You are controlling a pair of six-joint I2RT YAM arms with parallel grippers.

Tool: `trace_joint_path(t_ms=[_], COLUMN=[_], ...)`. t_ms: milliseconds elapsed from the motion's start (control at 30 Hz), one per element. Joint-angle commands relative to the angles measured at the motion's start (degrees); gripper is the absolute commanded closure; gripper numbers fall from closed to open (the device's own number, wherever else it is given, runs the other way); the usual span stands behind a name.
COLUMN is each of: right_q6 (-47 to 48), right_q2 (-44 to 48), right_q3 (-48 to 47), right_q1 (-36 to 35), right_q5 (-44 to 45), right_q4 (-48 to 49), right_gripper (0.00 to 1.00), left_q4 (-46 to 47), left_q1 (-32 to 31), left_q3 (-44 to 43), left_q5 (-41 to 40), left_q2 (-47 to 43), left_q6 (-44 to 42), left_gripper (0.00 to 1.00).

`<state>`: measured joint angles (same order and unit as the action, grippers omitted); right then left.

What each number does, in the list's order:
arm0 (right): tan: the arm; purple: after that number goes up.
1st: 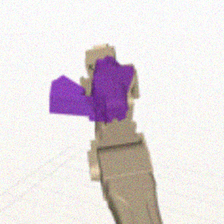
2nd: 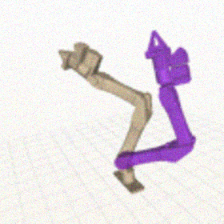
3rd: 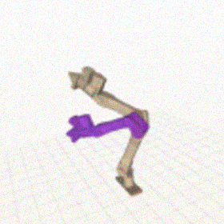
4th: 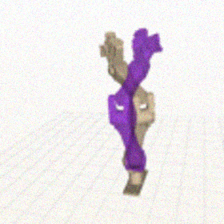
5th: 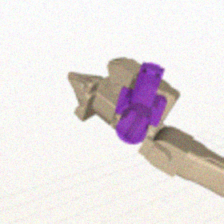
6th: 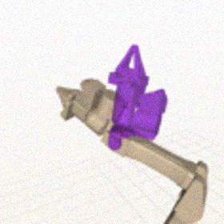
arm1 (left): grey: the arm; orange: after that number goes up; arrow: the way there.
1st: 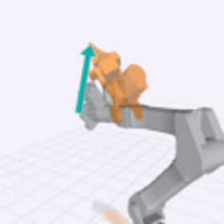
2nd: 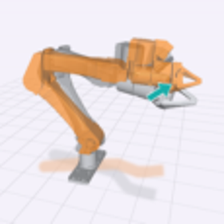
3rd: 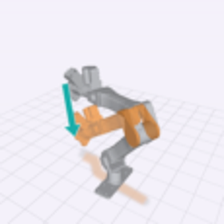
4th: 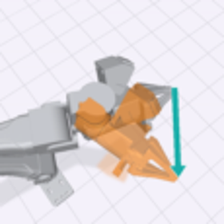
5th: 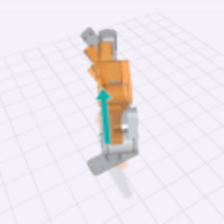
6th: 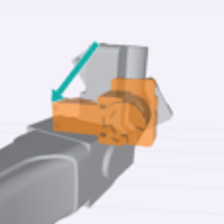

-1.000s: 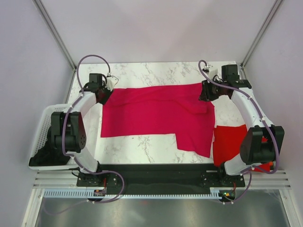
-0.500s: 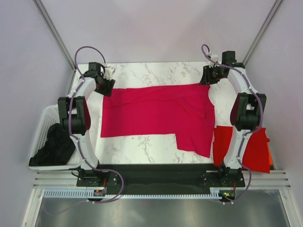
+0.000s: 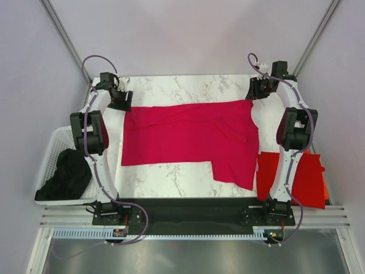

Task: Fold and stack the t-shirts
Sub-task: Fold the tshirt

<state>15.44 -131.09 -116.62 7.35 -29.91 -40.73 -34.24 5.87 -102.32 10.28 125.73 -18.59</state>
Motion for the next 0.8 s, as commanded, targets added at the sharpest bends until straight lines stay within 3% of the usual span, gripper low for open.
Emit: trace_joint_path(t_ms=[0,233,600,767], right_q6=[1.1,0.8,1.7,1.6], right_q2=[-3.1,-8.4,-12.7,-14.0], right_q3=[-3.3,-9.6,-10.4,-10.4], right_q1=[-0.1,-0.1,-0.1,-0.1], right_q5=[1.3,4.2,5.7,5.7], right_q4=[1.6,3.1,4.2,4.3], right_gripper=[0.53,0.47,0.44,0.43], left_q4=[1.0,1.7,1.5,1.2], left_q1=[-0.2,-0.1,-0.2,-0.3], left_q3=[-3.0,-5.3,-7.5,-7.1], left_q5=[3.5,4.5,6.1,6.7], left_q2=[2.0,5.0,7.8,7.7], left_q6=[3.6,6.3,7.3,7.3], left_gripper=[0.25,0.22,0.25,0.31])
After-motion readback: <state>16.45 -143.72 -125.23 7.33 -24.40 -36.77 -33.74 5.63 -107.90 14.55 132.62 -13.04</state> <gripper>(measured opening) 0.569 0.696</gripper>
